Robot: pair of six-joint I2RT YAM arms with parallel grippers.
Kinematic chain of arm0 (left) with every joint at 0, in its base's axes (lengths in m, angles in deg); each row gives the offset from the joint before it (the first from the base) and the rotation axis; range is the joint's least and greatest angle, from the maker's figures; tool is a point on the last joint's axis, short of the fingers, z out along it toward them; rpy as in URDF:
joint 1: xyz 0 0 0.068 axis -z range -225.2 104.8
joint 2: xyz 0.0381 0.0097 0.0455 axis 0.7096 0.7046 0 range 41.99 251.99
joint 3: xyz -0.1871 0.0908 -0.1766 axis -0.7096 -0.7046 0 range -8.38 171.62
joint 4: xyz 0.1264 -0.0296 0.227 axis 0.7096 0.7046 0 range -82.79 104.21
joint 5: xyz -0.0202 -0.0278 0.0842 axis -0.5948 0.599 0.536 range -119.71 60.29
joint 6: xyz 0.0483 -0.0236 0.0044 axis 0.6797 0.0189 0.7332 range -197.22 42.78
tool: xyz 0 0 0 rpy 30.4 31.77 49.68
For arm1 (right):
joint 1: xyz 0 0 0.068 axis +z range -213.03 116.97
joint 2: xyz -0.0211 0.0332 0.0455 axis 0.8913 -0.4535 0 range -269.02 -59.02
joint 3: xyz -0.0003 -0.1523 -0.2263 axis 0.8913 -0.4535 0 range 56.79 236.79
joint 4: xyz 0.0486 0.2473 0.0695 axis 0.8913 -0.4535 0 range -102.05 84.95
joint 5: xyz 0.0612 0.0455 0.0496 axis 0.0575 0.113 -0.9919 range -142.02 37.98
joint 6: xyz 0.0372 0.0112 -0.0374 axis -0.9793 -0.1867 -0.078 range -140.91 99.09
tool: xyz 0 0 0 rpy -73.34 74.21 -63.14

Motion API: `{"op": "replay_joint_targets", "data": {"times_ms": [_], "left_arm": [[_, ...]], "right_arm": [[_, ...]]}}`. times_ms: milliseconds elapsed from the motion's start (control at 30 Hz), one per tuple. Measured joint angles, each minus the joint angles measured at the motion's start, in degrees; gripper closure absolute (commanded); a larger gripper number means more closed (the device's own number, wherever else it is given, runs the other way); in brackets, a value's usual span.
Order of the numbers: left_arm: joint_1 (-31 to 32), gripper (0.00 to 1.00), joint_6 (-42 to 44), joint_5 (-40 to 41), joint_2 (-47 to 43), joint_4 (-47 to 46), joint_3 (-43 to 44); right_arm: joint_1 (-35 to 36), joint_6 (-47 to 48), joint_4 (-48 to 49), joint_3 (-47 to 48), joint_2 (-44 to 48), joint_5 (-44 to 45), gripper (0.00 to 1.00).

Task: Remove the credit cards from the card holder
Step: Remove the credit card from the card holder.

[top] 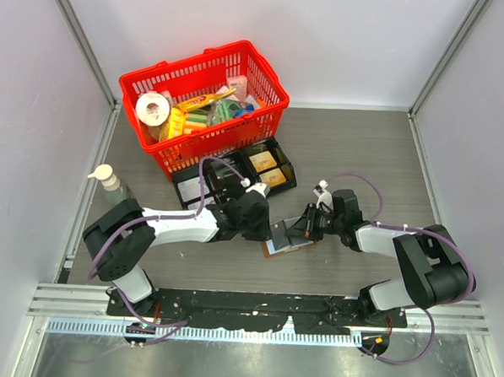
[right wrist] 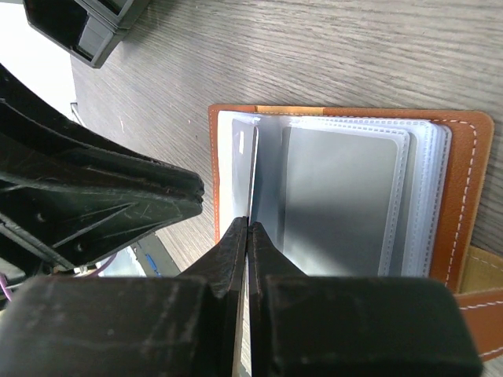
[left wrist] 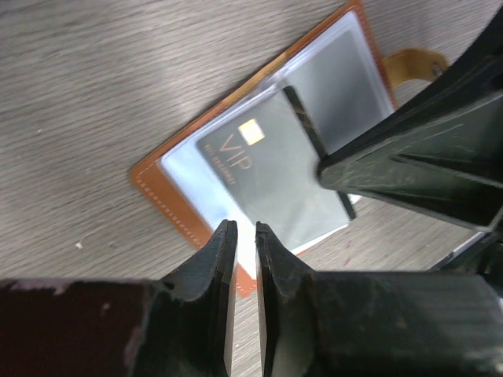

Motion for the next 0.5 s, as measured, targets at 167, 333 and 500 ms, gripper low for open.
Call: {"op": "replay_joint_targets", "data": {"times_ms": [167,333,500], "left_arm": [[0.1,0.85,0.2,-0.9,1.9,-0.5,2.6],[0.1,0.97,0.3,-1.1,5.1,-0.4,3.3],[0.1,1.00,0.2,-1.1,5.2,-0.4,3.3]], "right_arm": [[0.0,0.0,0.0,0.0,0.0,-0.1,0.92],[0.0,0.0,0.0,0.0,-0.2,0.0,0.82],[-0.2,0.0,0.0,0.0,-0.2,0.0,0.82]]}}
